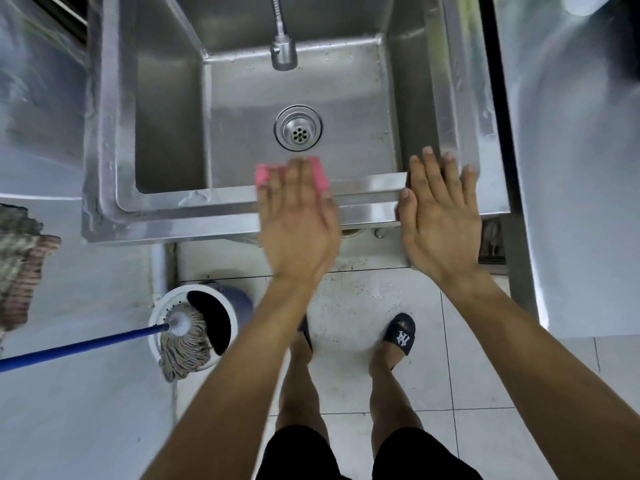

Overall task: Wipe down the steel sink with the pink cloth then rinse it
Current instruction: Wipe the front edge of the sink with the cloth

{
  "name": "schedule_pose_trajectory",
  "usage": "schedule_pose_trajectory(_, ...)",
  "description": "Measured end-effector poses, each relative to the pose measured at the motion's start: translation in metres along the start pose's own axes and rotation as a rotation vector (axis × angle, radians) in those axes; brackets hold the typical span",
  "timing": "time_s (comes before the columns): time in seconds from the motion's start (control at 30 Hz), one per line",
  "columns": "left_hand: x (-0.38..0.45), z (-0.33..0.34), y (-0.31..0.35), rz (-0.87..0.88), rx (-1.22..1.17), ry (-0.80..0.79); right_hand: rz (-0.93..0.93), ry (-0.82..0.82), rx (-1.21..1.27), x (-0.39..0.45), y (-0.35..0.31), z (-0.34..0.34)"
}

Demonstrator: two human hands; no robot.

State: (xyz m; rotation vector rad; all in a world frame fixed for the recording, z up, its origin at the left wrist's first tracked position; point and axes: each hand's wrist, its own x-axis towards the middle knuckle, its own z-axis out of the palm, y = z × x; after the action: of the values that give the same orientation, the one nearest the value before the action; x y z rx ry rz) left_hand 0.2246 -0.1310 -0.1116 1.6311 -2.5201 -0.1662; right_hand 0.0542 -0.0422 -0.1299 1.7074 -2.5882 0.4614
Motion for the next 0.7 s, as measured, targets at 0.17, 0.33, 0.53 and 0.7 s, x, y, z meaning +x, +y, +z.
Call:
schedule_pose_trajectory(0.17,0.001,0.003,0.008,0.442,-0.064,-0.043,-0.02,0.012,0.033,0.0,-0.002,0.003)
schedule_pose_trajectory(0.33,0.005,-0.013,-0.09,0.485,0.025,-0.033,-0.037,-0.004,0.073,-0.003,-0.005,-0.002)
schedule_pose_trajectory(0.53,-0.004,-0.001,-0.01,-0.044,-0.053,0.039,-0.158,0.007,0.114,-0.009,-0.023,0.004)
schedule_pose_trajectory(0.7,0.001,0.005,0.027,0.286,-0.113,-0.034,-0.211,-0.009,0.175,-0.008,-0.011,0.004)
